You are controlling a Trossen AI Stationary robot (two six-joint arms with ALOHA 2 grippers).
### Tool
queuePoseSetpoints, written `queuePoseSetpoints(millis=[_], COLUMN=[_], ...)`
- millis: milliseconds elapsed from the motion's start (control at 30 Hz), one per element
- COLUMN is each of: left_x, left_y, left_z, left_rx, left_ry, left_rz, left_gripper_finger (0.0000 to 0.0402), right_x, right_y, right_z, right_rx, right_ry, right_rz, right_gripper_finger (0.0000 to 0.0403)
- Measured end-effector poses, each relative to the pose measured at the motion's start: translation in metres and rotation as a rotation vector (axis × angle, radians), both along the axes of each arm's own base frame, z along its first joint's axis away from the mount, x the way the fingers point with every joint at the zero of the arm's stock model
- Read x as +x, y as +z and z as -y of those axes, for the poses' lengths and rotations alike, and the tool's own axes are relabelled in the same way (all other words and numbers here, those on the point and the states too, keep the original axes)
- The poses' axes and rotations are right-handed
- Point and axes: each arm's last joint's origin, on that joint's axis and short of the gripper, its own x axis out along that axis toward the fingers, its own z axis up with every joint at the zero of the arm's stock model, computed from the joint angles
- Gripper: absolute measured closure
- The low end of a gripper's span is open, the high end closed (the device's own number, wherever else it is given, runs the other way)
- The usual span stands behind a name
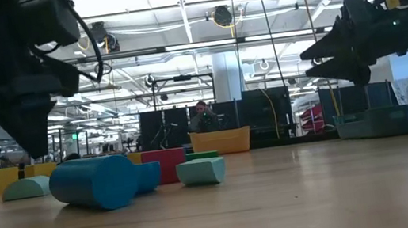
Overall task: Sort blocks by size
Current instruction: Put the yellow square block into the yellow bin
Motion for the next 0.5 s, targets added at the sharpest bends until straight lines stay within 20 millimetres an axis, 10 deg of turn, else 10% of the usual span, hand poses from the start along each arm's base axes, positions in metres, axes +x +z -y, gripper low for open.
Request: queuePoseSetpoints(millis=[500], left_x=[0.015], left_y=[-0.021], left_z=[0.011], left_rx=[0.023], left_ry=[-0.048], left_rz=[-0.072], left_gripper_finger=[0.0198], right_x=[0.001], right_y=[-0.004], right_z=[0.000], right_rx=[0.016], right_ry=[-0.001], right_rz=[-0.022], right_gripper_finger=[0.0147])
